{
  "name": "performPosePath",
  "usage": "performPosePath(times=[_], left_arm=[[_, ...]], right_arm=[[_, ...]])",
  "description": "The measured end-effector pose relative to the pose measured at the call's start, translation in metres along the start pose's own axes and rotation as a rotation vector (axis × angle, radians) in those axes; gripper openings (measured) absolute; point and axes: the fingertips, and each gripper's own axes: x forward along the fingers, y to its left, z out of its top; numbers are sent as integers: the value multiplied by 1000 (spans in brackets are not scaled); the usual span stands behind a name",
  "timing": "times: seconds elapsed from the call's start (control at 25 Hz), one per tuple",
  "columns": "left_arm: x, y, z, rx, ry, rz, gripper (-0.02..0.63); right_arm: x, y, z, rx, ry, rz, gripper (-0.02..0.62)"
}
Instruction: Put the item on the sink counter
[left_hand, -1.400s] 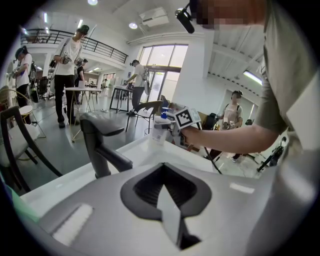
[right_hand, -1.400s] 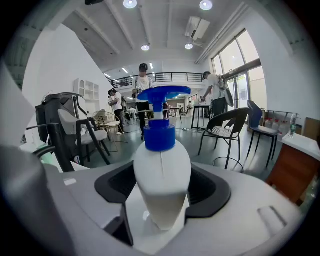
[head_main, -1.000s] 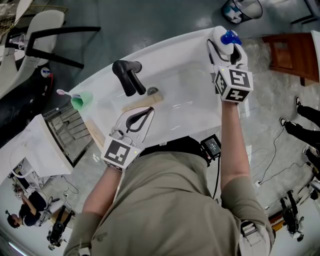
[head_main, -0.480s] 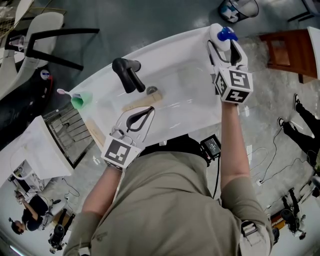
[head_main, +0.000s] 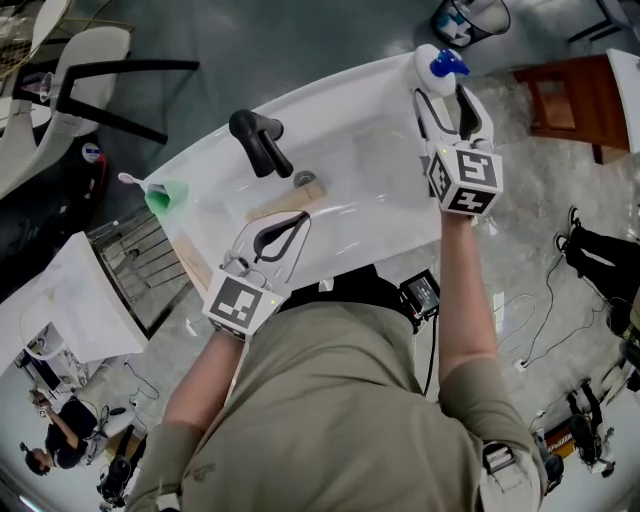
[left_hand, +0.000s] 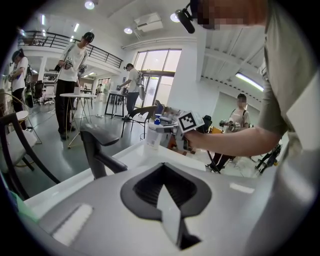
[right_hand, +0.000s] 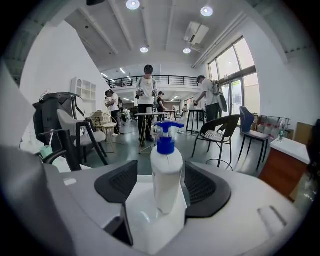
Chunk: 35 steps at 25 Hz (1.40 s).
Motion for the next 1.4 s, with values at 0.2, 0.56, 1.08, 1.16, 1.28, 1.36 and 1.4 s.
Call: performPosePath(times=[0.2, 0.56, 1.08, 1.16, 1.28, 1.36, 1.4], left_arm=[[-6, -4, 3, 14, -12, -8, 5], [-19, -7, 6, 31, -35, -19, 5], [-43, -7, 13, 53, -64, -21, 5], [-46, -7, 15, 55, -70, -22, 5], [-51, -5, 15, 56, -76, -22, 5], [-54, -4, 12, 59, -77, -22, 5], [-55, -3, 11, 61, -78, -21, 5]], right_arm=[[-14, 6, 4, -3, -8, -5, 285], [-40, 22, 14, -8, -31, -19, 284], [-67, 62, 31, -26, -56, 25, 281], [-69, 69, 33, -29, -58, 32, 281], [-73, 80, 35, -33, -60, 45, 279], [-76, 87, 37, -38, -63, 49, 278], [-78, 91, 37, -41, -65, 49, 259]])
